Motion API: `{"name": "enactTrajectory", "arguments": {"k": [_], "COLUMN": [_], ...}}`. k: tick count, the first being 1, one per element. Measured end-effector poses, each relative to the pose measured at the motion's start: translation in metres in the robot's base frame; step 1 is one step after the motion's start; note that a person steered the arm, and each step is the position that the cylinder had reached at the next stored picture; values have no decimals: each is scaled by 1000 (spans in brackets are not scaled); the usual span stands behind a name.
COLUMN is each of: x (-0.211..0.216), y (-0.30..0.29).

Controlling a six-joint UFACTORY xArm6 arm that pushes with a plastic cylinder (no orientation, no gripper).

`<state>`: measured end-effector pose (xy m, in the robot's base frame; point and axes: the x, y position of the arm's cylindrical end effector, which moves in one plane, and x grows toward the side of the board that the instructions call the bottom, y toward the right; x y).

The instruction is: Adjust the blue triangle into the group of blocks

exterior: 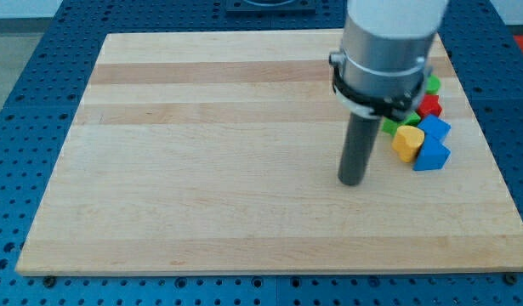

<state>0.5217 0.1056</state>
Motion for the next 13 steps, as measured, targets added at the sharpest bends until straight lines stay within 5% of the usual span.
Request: {"name": "enactTrajectory", "arguments": {"k": [4,9,13], "x": [-17,-40,50], "y": [95,112,58]}}
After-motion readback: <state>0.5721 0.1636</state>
